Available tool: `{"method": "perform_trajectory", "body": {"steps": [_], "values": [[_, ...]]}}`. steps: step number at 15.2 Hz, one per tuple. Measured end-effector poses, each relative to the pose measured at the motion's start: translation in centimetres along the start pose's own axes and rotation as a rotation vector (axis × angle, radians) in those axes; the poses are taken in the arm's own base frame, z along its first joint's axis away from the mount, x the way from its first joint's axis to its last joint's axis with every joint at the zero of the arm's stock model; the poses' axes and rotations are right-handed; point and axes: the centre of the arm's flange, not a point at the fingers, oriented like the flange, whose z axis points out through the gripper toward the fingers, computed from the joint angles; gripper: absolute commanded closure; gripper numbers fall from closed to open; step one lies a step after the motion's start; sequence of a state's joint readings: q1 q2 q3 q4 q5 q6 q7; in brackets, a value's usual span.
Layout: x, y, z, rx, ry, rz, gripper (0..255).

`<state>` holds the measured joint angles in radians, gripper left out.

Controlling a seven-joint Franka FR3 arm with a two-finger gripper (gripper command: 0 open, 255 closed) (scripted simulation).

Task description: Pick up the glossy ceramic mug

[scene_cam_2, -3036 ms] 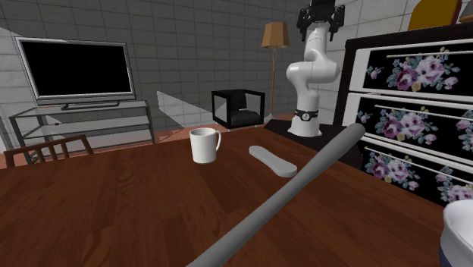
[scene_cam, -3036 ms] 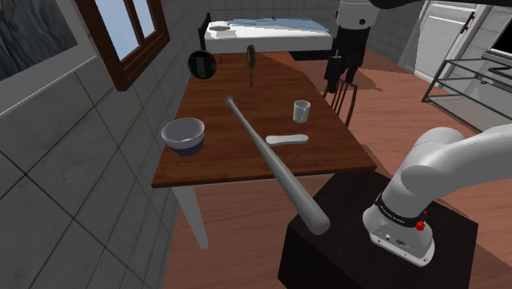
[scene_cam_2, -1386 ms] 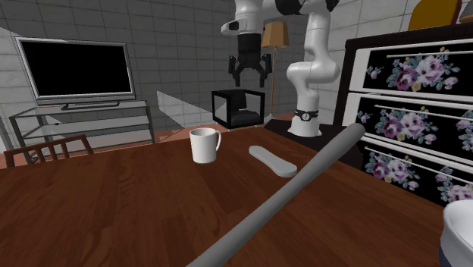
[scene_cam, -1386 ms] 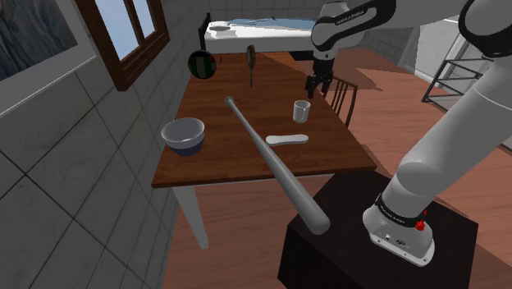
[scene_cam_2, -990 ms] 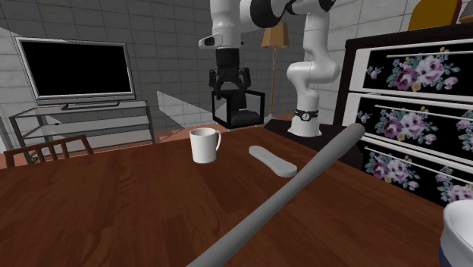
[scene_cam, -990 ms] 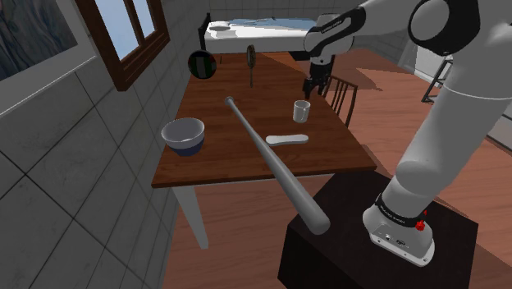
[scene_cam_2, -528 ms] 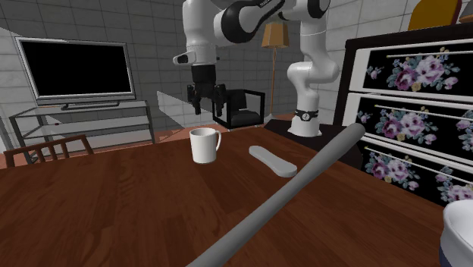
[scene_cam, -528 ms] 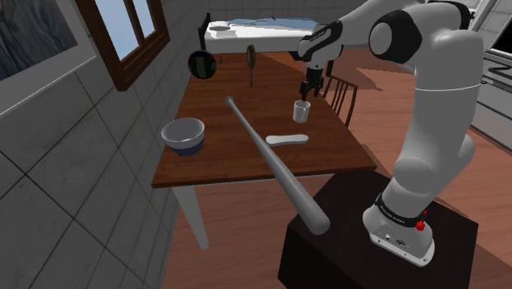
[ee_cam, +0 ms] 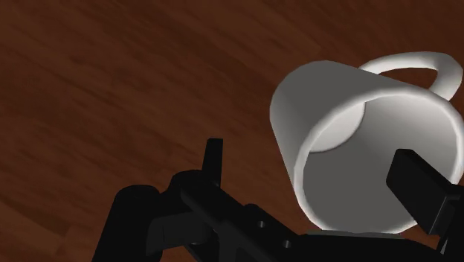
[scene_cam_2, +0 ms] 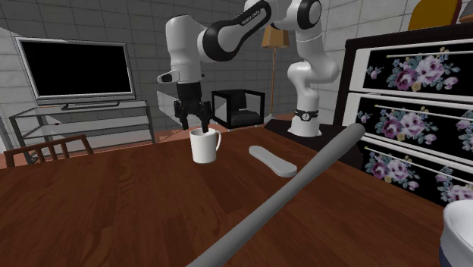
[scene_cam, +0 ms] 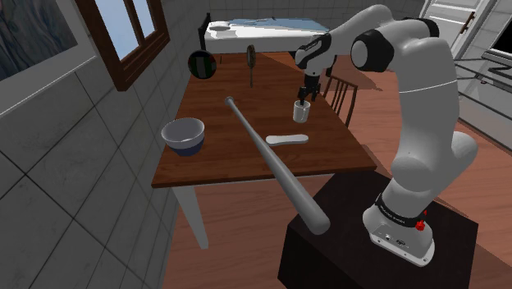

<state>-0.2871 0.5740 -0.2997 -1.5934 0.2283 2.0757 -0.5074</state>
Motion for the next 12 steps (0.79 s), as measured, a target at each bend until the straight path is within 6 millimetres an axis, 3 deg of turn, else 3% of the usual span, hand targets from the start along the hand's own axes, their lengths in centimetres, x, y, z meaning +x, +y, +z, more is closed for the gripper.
{"method": "perform_trajectory", "body": {"steps": [4,5,12], "values": [[0.3,0.2,2.0,0.000,0.000,0.000,0],[0.3,0.1,2.2,0.000,0.000,0.000,255],[0.4,0.1,2.4,0.000,0.001,0.000,255]]}}
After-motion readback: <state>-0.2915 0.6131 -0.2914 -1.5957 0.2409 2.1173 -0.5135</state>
